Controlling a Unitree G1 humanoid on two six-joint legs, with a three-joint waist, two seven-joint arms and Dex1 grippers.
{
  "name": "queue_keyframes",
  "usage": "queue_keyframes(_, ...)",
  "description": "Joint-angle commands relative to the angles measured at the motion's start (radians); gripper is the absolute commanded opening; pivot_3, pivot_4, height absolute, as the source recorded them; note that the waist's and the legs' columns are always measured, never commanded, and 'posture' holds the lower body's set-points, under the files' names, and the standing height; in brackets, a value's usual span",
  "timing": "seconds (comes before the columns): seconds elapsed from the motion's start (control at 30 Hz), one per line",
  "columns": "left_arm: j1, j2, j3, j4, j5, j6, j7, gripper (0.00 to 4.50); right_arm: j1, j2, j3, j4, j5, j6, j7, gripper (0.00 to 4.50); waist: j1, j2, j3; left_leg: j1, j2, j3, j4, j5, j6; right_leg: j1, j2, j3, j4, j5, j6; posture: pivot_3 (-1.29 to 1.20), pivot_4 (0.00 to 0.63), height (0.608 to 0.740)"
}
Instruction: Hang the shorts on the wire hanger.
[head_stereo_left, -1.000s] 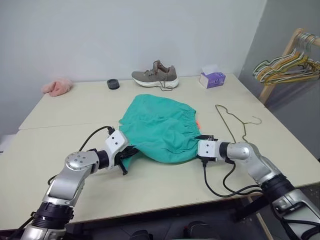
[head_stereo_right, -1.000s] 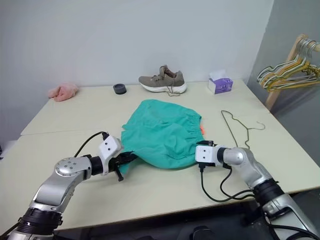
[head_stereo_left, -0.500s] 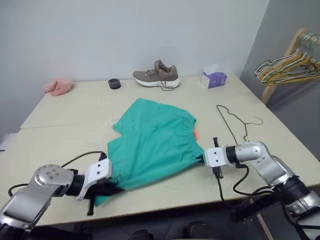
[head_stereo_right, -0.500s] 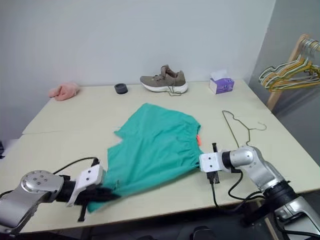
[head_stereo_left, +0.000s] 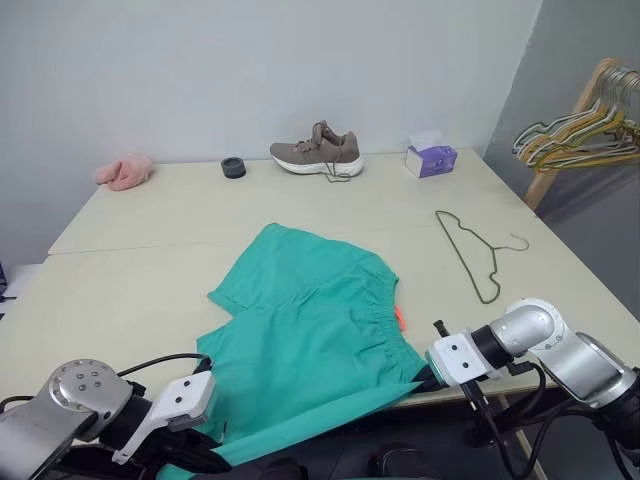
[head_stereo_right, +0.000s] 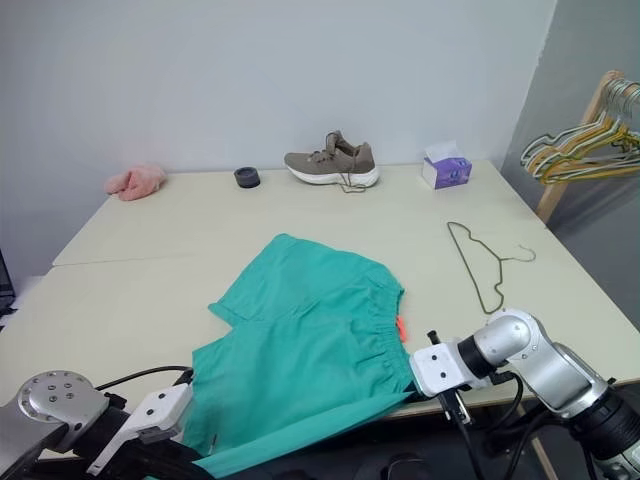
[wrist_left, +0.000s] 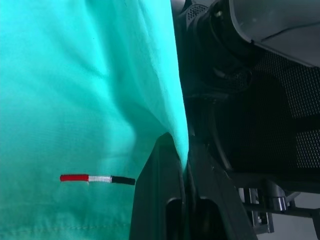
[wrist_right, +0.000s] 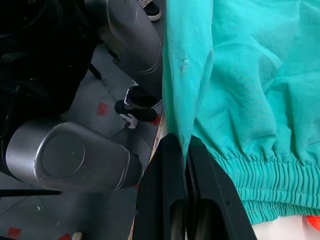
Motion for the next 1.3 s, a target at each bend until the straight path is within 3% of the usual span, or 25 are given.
queue_keyframes(0.03,0.002,-0.001,0.039,-0.043,-0.039,0.037,0.011,0.00,-0.019,0.007,0.004,-0.021,-0.009,0.015,0.006,0.41,0.002,0.000,0.000,0.000,0.000,0.000,0.000,0.000,0.000,0.000,0.000,0.000,0.000,0.000,0.000,-0.07,0.000,0.740)
queue_keyframes(0.23,-0.029,-0.007,0.072,-0.043,-0.093,0.096,0.013,1.89,-0.024,-0.026,-0.041,-0.071,0.082,0.091,0.052,2.34,0.006,0.000,0.001,0.000,0.000,0.000,0.000,0.000,0.000,0.000,0.000,0.000,0.000,0.002,0.004,-0.08,0.000,0.740)
queue_keyframes(0.43,-0.183,-0.096,0.134,-0.019,-0.234,0.205,0.099,3.79,-0.015,0.007,-0.241,-0.143,0.378,0.375,-0.048,4.47,0.010,-0.002,0.003,0.000,0.000,-0.001,0.000,0.000,0.000,0.000,0.000,-0.001,0.000,0.002,0.004,-0.06,0.000,0.740)
queue_keyframes(0.5,-0.252,-0.141,0.150,-0.007,-0.262,0.224,0.151,4.35,-0.027,0.054,-0.327,-0.106,0.438,0.443,-0.138,4.48,0.010,-0.003,0.003,0.000,0.000,-0.002,0.000,0.000,0.000,0.001,0.000,-0.002,0.000,0.002,0.005,-0.06,0.000,0.740)
queue_keyframes(0.7,-0.537,-0.337,0.135,0.111,-0.197,0.207,0.425,4.35,-0.087,0.254,-0.548,0.112,0.412,0.529,-0.552,4.48,0.011,-0.005,0.002,-0.002,-0.002,-0.001,0.001,0.000,0.000,0.005,0.003,0.001,0.000,0.005,0.008,-0.07,0.000,0.740)
queue_keyframes(0.9,-0.644,-0.368,0.097,0.167,-0.164,0.212,0.446,4.35,-0.119,0.295,-0.536,0.326,0.178,0.542,-0.896,4.48,0.004,-0.005,0.001,-0.006,-0.003,0.003,0.000,0.000,0.000,0.000,0.003,0.004,-0.001,0.006,0.006,-0.09,0.000,0.740)
queue_keyframes(1.3,-0.698,-0.368,0.011,0.169,-0.155,0.210,0.389,4.35,-0.274,0.299,-0.556,0.809,0.068,0.507,-0.983,4.48,-0.022,-0.004,0.001,-0.013,-0.003,0.002,0.001,0.000,0.000,-0.005,0.003,0.004,-0.001,0.008,0.004,-0.10,0.000,0.740)
